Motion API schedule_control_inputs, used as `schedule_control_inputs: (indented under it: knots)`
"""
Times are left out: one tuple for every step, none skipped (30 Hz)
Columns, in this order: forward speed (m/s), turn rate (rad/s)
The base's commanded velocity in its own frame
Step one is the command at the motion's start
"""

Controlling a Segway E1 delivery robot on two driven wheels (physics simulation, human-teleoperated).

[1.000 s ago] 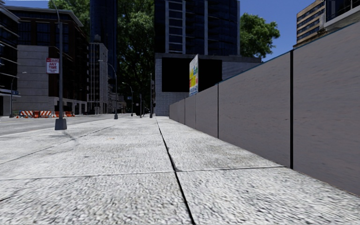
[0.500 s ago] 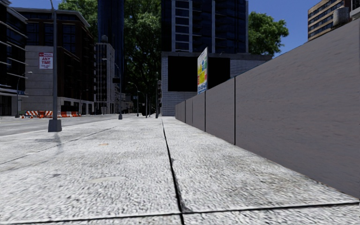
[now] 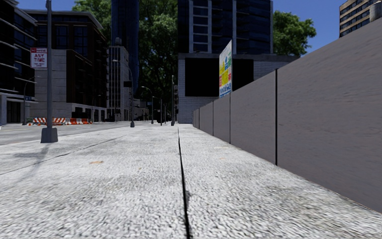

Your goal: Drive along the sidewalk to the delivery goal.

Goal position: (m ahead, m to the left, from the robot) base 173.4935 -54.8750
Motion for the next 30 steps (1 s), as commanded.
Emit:
schedule_control_inputs:
  knots:
    - [2.00,0.23]
    - [2.00,0.23]
    - [2.00,0.23]
    - [2.00,0.23]
    - [2.00,0.23]
    - [2.00,0.23]
    - [2.00,0.23]
    - [2.00,0.23]
    - [2.00,0.00]
    - [2.00,0.00]
    - [2.00,0.00]
    - [2.00,0.00]
    - [2.00,0.00]
    - [2.00,0.00]
    - [2.00,0.00]
    - [2.00,0.00]
    - [2.00,0.00]
    - [2.00,0.00]
    - [2.00,0.00]
    - [2.00,0.00]
    - [2.00,0.00]
    - [2.00,0.00]
    - [2.00,0.00]
    - [2.00,0.00]
    - [2.00,0.00]
    - [2.00,0.00]
    - [2.00,0.00]
    - [2.00,0.00]
    - [2.00,0.00]
    - [2.00,0.00]
